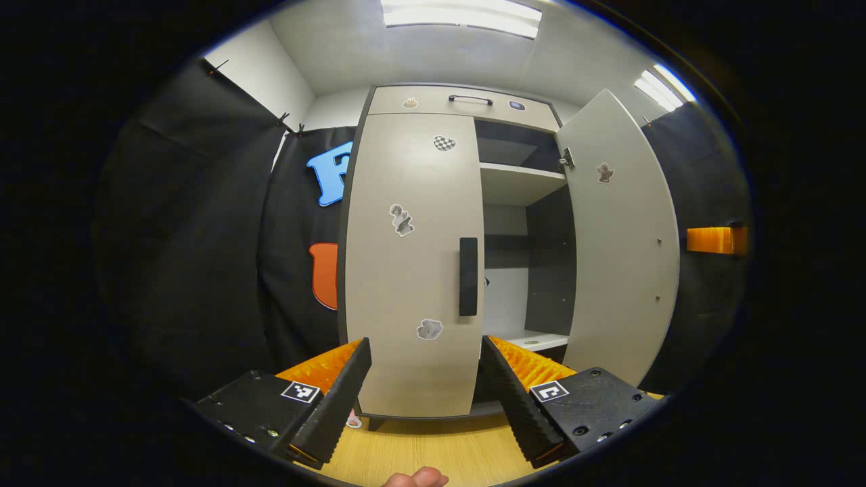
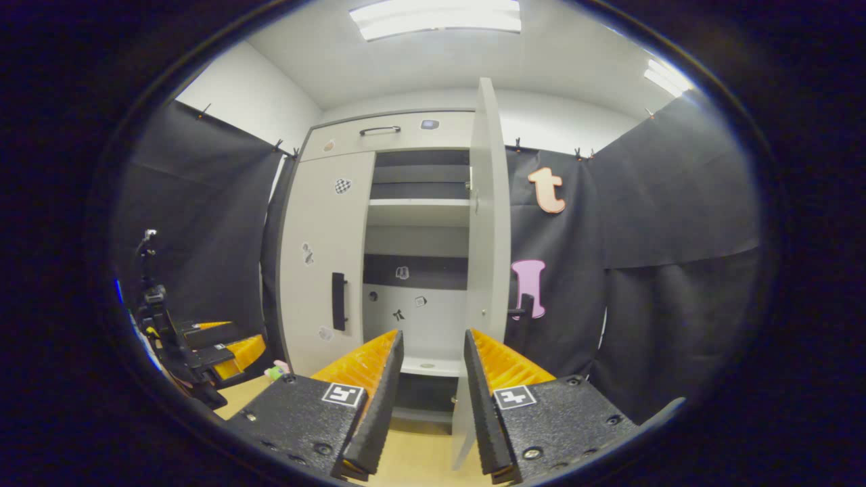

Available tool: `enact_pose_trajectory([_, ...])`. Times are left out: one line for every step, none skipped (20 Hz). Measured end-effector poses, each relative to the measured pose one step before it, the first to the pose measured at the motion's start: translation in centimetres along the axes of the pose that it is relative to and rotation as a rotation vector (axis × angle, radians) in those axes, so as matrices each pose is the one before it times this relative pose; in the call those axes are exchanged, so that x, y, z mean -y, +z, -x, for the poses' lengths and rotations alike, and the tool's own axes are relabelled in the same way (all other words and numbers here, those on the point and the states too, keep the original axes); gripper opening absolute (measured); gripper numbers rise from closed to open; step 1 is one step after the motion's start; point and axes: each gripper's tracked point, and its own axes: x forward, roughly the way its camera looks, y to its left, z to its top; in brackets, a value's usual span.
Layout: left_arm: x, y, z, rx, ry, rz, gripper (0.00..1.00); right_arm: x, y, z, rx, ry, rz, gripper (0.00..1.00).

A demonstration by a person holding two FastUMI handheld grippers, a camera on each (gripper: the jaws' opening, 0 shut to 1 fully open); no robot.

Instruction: Open the right door of the double-door shoe cabinet with the right hand, and open the left door with the left hand.

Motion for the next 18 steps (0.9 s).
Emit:
enact_pose_trajectory([0.499, -0.144, -0.025, -0.00769, -0.01047, 0.01193, 0.97, -0.245, -0.288, -0.18, -0.00586, -0.00109, -0.01781, 0.65])
enact_pose_trajectory([0.449, -0.046, 0.013, -0.00796, -0.01021, 0.01205, 0.97, -0.232, -0.529, -0.193, -0.01104, 0.00323, -0.00858, 0.7])
enact_pose_trajectory([0.227, -0.076, -0.073, -0.0051, -0.00909, 0.00773, 0.97, -0.562, -0.348, -0.112, -0.00211, 0.02102, -0.00401, 0.75])
enact_pose_trajectory([0.055, 0.143, -0.108, 0.00074, -0.00162, 0.00558, 0.97, -0.511, -0.185, -0.243, 0.0007, 0.01511, -0.01326, 0.82])
enact_pose_trajectory([0.146, 0.062, -0.231, -0.00345, 0.00025, 0.00581, 0.97, -0.062, -0.198, -0.111, 0.00073, 0.00362, -0.01652, 0.86])
enact_pose_trajectory([0.295, 0.141, -0.441, -0.00503, -0.00415, 0.00506, 0.97, -0.116, -0.212, -0.055, 0.00029, 0.0093, -0.0144, 0.92])
enact_pose_trajectory([0.314, 0.353, -0.377, -0.00119, -0.00465, 0.00215, 0.96, -0.043, -0.188, -0.046, -0.0045, 0.00522, -0.01082, 0.93])
enact_pose_trajectory([0.272, 0.499, -0.715, 0.00106, -0.00664, 0.00163, 0.95, 0.085, -0.234, 0.006, -0.00268, -0.00256, -0.00774, 0.93])
enact_pose_trajectory([0.444, 0.616, -0.848, 0.00675, -0.01136, -0.00125, 0.95, 0.072, -0.107, 0.033, -0.00264, -0.00449, -0.00247, 0.93])
enact_pose_trajectory([0.335, 0.796, -1.024, 0.01264, -0.0093, -0.00341, 0.95, 0.104, -0.273, 0.103, -0.00657, -0.0042, -0.00086, 0.93])
enact_pose_trajectory([0.346, 0.5, -1.212, 0.0036, -0.00631, -0.00488, 0.95, 0.016, -0.224, 0.225, -0.00675, -0.00117, -0.00044, 0.93])
enact_pose_trajectory([0.368, 0.598, -1.364, 0.00499, -0.01095, -0.00922, 0.95, -0.176, -0.134, 0.249, -0.00058, 0.00414, 0.00001, 0.93])
enact_pose_trajectory([0.227, 0.409, -1.391, 0.00035, 0.0001, -0.00956, 0.95, -0.127, -0.085, 0.266, 0.00222, 0.00618, 0.00073, 0.93])
enact_pose_trajectory([0.17, 0.223, -1.512, -0.0029, 0.00156, -0.00826, 0.95, -0.104, -0.178, 0.323, -0.00201, 0.00886, 0.00132, 0.93])
enact_pose_trajectory([0.307, 0.278, -1.549, 0.00031, -0.00031, -0.00136, 0.95, -0.033, -0.193, 0.349, -0.00638, 0.00756, -0.00013, 0.93])
enact_pose_trajectory([0.406, 0.169, -1.439, -0.00557, -0.0093, 0.00516, 0.95, 0.092, -0.234, 0.286, -0.00695, 0.00123, 0.0004, 0.93])
enact_pose_trajectory([0.42, 0.111, -1.278, -0.00269, -0.01655, 0.00579, 0.95, 0.335, -0.138, 0.248, -0.00769, -0.01058, 0.0028, 0.93])
enact_pose_trajectory([-0.013, 0.026, -1.296, 0.00123, -0.00104, 0.0012, 0.95, 0.354, -0.145, 0.204, -0.00504, -0.0153, 0.00594, 0.93])
